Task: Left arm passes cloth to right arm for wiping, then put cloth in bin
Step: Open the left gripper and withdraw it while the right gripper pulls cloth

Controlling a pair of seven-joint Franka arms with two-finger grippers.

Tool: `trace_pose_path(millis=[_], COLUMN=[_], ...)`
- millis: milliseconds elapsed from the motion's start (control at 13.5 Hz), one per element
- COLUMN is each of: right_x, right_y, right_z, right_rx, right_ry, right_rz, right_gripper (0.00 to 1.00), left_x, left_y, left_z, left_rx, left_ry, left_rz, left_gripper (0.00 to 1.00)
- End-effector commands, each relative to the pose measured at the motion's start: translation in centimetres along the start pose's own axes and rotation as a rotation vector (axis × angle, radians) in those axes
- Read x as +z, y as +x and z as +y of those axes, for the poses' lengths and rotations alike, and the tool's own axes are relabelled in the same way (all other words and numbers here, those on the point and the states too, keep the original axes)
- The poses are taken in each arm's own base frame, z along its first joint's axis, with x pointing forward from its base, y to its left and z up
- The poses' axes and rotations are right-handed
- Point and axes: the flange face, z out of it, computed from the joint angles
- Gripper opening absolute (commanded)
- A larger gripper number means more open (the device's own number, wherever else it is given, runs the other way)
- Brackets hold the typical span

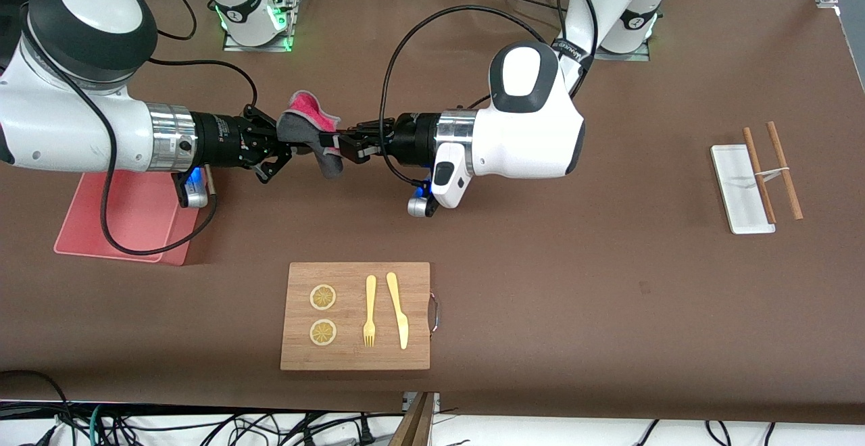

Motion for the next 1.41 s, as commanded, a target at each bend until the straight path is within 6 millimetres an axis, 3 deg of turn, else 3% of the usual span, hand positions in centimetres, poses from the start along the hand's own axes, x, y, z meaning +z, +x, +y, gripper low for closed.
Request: trace_pose_path(millis=[0, 74, 148, 223, 297, 519, 593, 742, 816, 1039, 1187, 1335], right_x=[-0.3, -0.3, -0.3, -0.3, -0.2, -0.2, -0.2, 0.4, 0.8, 5.0, 8.0, 10.3], right_y=[0.0, 0.0, 0.0, 0.0, 0.1, 0.1, 0.0, 0.3, 0.4, 1.0, 0.6, 1.2], right_z=[0.0, 0.0, 0.0, 0.0, 0.0, 0.0, 0.0, -0.2, -0.2, -0.8, -1.3, -1.9], right_rx=[-0.014, -0.014, -0.014, -0.014, -0.015, -0.015, -0.017, -0.029, -0.07, -0.162, -0.237, -0.287], right_ry=[0.001, 0.001, 0.001, 0.001, 0.0, 0.0, -0.001, -0.012, -0.026, -0.133, -0.187, -0.226], right_rz=[-0.014, -0.014, -0.014, -0.014, -0.015, -0.013, -0.01, -0.005, 0.015, 0.118, 0.196, 0.215], right_gripper=[0.0, 0.0, 0.0, 0.0, 0.0, 0.0, 0.0, 0.0, 0.0, 0.0, 0.0, 0.0], left_x=[-0.3, -0.4, -0.6, -0.7, -1.1, -2.7, -4.3, -10.0, -12.4, -20.2, -26.5, -31.4], left_y=[-0.5, -0.5, -0.3, -0.1, 0.2, 1.5, 2.9, 7.0, 7.9, 9.6, 9.6, 7.3], left_z=[0.6, 0.6, 0.5, 0.5, 0.5, 0.2, -0.4, -2.0, -2.2, -2.7, -4.2, -4.7], left_rx=[0.017, 0.017, 0.012, 0.009, 0.006, 0.073, 0.13, 0.188, 0.213, 0.199, 0.187, 0.198], left_ry=[-0.018, -0.018, -0.017, -0.016, -0.017, 0.024, 0.073, 0.101, 0.106, 0.17, 0.32, 0.479], left_rz=[0.001, 0.001, 0.001, 0.001, 0.006, 0.026, 0.022, -0.045, -0.065, -0.048, -0.031, 0.03], left_gripper=[0.0, 0.0, 0.13, 0.46, 0.99, 1.0, 1.0, 1.0, 1.0, 1.0, 1.0, 1.0])
